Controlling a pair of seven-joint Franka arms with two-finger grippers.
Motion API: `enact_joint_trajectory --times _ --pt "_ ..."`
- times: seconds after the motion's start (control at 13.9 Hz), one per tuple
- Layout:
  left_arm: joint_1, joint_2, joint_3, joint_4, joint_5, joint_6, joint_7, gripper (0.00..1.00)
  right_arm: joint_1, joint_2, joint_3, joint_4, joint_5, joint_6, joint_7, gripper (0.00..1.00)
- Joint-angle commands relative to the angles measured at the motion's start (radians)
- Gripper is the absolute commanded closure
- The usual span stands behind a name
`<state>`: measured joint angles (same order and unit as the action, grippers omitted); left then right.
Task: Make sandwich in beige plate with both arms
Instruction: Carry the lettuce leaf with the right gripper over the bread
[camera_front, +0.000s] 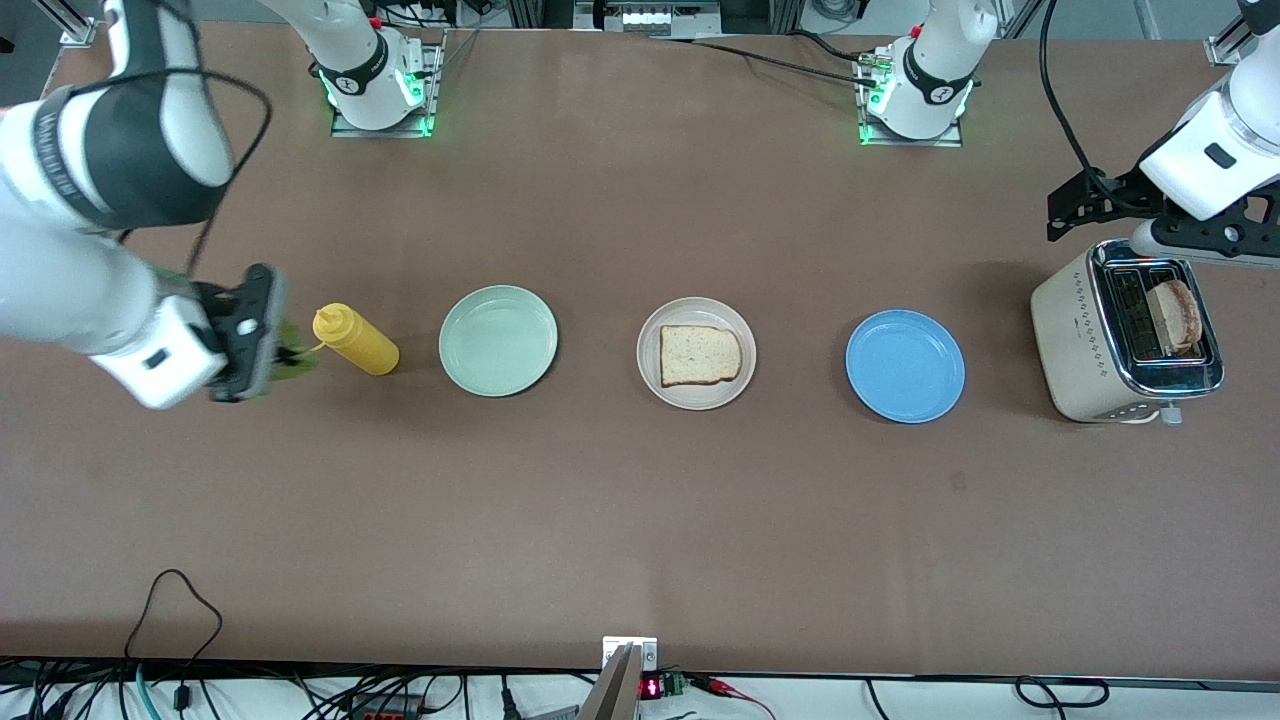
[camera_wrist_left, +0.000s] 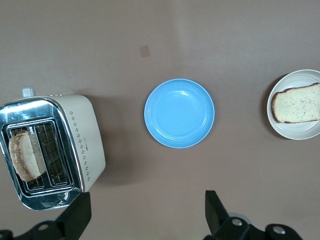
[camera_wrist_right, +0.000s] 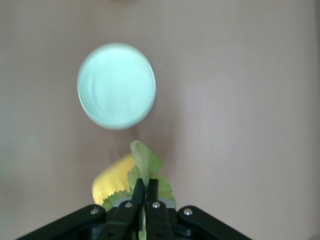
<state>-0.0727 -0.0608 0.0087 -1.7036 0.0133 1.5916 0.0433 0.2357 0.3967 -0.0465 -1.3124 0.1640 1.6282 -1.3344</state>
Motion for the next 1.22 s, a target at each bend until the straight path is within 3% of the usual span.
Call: enact_joint_trajectory --times 0.0,0.29,0.72,1.15 --pt "-0.010 -0.007 0.007 0.001 0.016 -0.004 -0.002 0.00 0.115 0.014 -0.007 0.031 0.043 0.021 0.094 1.00" --pt "-0.010 -0.007 0.007 0.001 0.016 -0.004 -0.002 0.00 0.235 0.079 -0.004 0.031 0.141 0.205 0.204 1.00" --pt "-0.010 -0.005 0.007 0.001 0.016 -0.004 -0.002 0.00 0.428 0.223 -0.004 0.022 0.144 0.558 0.418 1.00" --pt "-0.010 -0.007 0.007 0.001 0.016 -0.004 -0.002 0.00 0.525 0.352 -0.006 0.010 0.147 0.844 0.559 1.00"
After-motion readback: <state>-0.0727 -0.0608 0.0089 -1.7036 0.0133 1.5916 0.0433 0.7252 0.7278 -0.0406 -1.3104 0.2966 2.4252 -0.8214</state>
